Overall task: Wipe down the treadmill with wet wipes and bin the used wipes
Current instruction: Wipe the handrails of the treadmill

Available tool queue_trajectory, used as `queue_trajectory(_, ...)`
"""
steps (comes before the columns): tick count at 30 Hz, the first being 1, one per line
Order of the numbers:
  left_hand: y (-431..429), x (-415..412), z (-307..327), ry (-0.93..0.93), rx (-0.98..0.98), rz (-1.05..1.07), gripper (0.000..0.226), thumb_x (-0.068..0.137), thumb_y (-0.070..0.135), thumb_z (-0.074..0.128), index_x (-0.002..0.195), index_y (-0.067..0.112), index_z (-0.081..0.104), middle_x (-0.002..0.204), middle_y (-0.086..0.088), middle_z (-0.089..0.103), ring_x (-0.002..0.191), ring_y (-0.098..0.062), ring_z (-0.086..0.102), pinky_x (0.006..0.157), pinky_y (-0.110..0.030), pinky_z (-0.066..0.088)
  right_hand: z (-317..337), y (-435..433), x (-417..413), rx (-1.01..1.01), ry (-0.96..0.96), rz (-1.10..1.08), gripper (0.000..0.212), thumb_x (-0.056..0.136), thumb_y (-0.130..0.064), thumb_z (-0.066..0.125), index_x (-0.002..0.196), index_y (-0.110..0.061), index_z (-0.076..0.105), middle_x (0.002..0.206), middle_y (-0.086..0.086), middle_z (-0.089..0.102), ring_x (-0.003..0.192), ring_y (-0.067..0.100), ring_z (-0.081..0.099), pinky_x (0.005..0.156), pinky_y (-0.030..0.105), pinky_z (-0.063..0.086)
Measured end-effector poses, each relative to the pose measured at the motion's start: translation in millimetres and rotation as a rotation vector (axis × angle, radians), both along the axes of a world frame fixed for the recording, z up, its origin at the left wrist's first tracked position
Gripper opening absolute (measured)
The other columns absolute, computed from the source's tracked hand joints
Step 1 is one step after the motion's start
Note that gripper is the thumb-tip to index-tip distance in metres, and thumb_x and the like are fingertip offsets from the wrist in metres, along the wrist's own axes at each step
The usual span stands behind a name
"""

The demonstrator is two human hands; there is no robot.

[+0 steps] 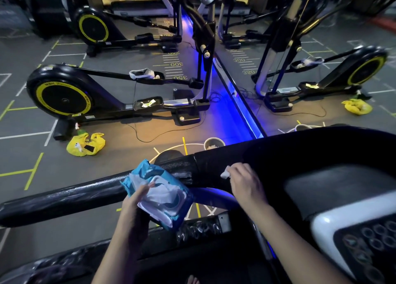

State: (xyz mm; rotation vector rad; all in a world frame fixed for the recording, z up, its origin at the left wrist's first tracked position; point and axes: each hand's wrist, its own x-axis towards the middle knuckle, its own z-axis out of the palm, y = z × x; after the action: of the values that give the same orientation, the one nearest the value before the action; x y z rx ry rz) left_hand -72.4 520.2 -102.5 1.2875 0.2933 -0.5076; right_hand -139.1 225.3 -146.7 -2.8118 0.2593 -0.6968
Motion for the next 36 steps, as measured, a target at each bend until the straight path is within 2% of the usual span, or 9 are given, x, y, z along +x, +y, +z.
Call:
queue_trajectory(3,0,0,1,0.002,-0.007,0.013,0.060,0.069,0.042,0.075,0.120,0.011,0.075,0.113,-0.024,0.077,0.116,-0.042,0.070,0.105,-0.051,0.044,-8,14,-9,0.019,0.068,0.092,0.033,0.065,0.007,0.080,0.088,-0.017,0.074,0.086,0.000,0.063,0.077,0.023,0.060,0.066,0.034,0.055)
queue_trajectory(7,2,1,4,-0.002,0.006,0.011,0.070,0.055,0.049,0.082,0.114,0.011,0.078,0.107,-0.030,0.076,0.113,-0.041,0.071,0.107,-0.053,0.044,-10,9,-24,0.355,0.042,0.023,0.017,0.081,-0.007,0.062,0.090,-0.014,0.075,0.090,-0.005,0.065,0.083,0.017,0.064,0.076,0.026,0.050)
queue_trajectory(13,-1,-2,12,-0.045,-0.029,-0.007,0.082,0.049,0.049,0.080,0.119,0.008,0.073,0.105,-0.022,0.078,0.095,-0.037,0.071,0.084,-0.043,0.046,-12,-22,-43,0.174,-0.130,-0.175,0.027,0.086,-0.013,0.049,0.093,-0.009,0.075,0.095,0.001,0.071,0.085,0.021,0.055,0.078,0.033,0.049)
queue_trajectory(19,-6,-5,11,-0.057,-0.075,-0.030,0.079,0.048,0.046,0.079,0.117,0.008,0.071,0.103,-0.018,0.079,0.084,-0.030,0.074,0.078,-0.040,0.048,-31,8,-34,0.040,-0.005,0.061,0.023,0.086,-0.012,0.051,0.093,-0.014,0.073,0.092,-0.004,0.061,0.085,0.015,0.051,0.077,0.029,0.051)
queue_trajectory(25,12,3,6,-0.020,-0.176,0.102,0.040,0.081,0.027,0.070,0.116,0.008,0.072,0.115,-0.021,0.072,0.099,-0.035,0.068,0.092,-0.046,0.047,-27,9,-10,0.118,-0.162,-0.142,0.026,0.070,0.012,0.075,0.089,-0.007,0.077,0.086,0.006,0.066,0.073,0.027,0.061,0.065,0.036,0.055)
queue_trajectory(29,29,2,10,-0.006,-0.198,0.183,0.017,0.101,0.021,0.053,0.102,0.013,0.068,0.093,-0.008,0.073,0.075,-0.020,0.071,0.077,-0.037,0.051,-34,33,8,0.106,-0.091,-0.018,0.021,0.075,0.006,0.073,0.090,-0.009,0.076,0.086,0.004,0.063,0.072,0.024,0.062,0.063,0.033,0.055)
queue_trajectory(32,58,11,0,0.037,-0.241,0.289,0.033,0.098,0.031,0.062,0.118,0.006,0.069,0.099,-0.005,0.073,0.081,-0.017,0.074,0.077,-0.030,0.060,-33,61,25,0.288,-0.087,0.044,0.019,0.081,0.006,0.072,0.095,-0.006,0.076,0.090,0.004,0.065,0.072,0.023,0.065,0.063,0.031,0.053)
queue_trajectory(34,80,17,-20,0.057,-0.290,0.325,0.080,0.073,0.047,0.086,0.138,0.005,0.064,0.115,-0.007,0.073,0.096,-0.021,0.075,0.089,-0.039,0.059,-28,78,36,0.356,-0.130,0.020,0.020,0.083,0.005,0.071,0.100,-0.005,0.076,0.094,0.003,0.066,0.077,0.021,0.065,0.067,0.030,0.053)
queue_trajectory(36,94,13,-20,0.081,-0.265,0.322,0.079,0.061,0.052,0.092,0.126,0.012,0.071,0.118,-0.008,0.072,0.095,-0.021,0.076,0.090,-0.042,0.057,-25,89,48,0.330,-0.155,0.004,0.020,0.085,0.004,0.070,0.102,-0.005,0.075,0.095,0.004,0.066,0.080,0.021,0.065,0.067,0.031,0.053)
